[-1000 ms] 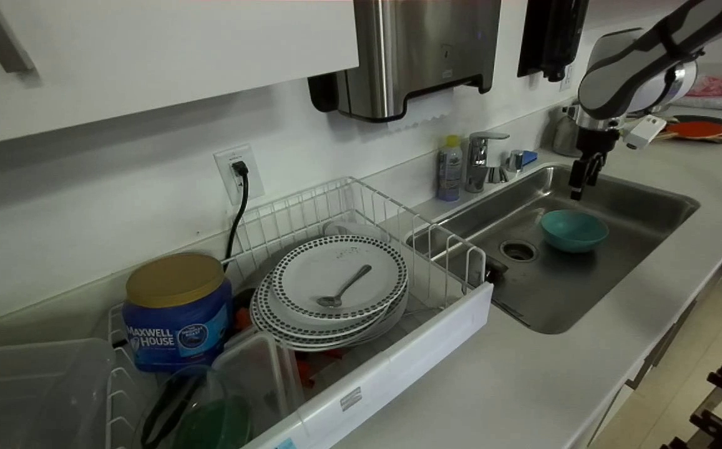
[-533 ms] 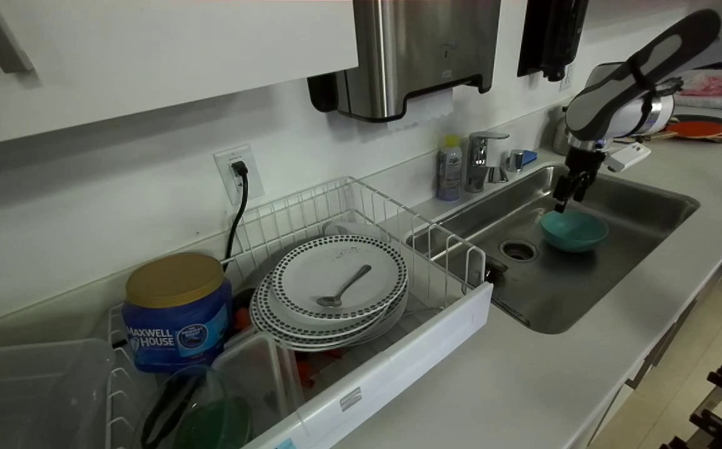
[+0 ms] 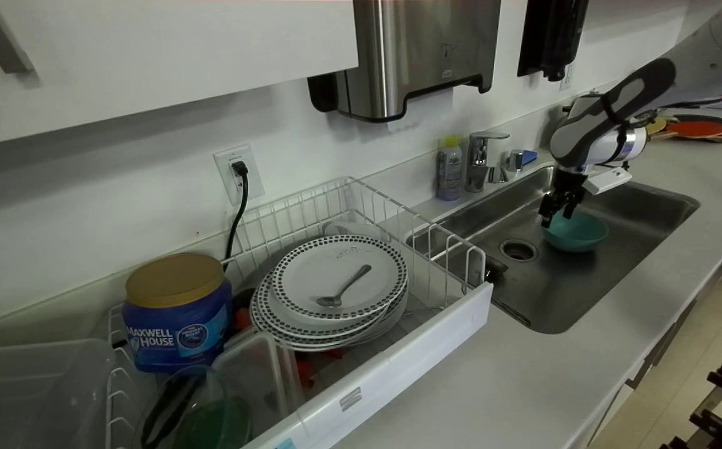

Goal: Put the teal bowl on top of the white plate

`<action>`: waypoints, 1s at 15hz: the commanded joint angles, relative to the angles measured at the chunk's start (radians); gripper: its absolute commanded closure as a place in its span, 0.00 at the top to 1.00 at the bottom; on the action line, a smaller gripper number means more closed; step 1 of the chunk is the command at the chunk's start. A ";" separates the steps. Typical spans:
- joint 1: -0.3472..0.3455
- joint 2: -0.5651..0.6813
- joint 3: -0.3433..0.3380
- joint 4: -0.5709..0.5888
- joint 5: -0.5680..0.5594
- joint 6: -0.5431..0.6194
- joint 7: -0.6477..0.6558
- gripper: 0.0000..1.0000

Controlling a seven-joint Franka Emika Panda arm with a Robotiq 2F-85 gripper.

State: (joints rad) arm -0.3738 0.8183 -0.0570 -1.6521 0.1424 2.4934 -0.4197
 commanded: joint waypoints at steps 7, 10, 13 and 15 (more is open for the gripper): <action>0.006 0.194 -0.016 0.226 -0.037 -0.038 0.161 0.66; 0.004 0.219 -0.016 0.261 -0.037 -0.042 0.177 0.41; 0.003 0.229 -0.015 0.278 -0.037 -0.039 0.182 0.19; 0.003 0.232 -0.015 0.285 -0.036 -0.038 0.188 0.04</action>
State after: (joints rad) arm -0.3733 1.0344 -0.0672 -1.4093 0.1227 2.4886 -0.2691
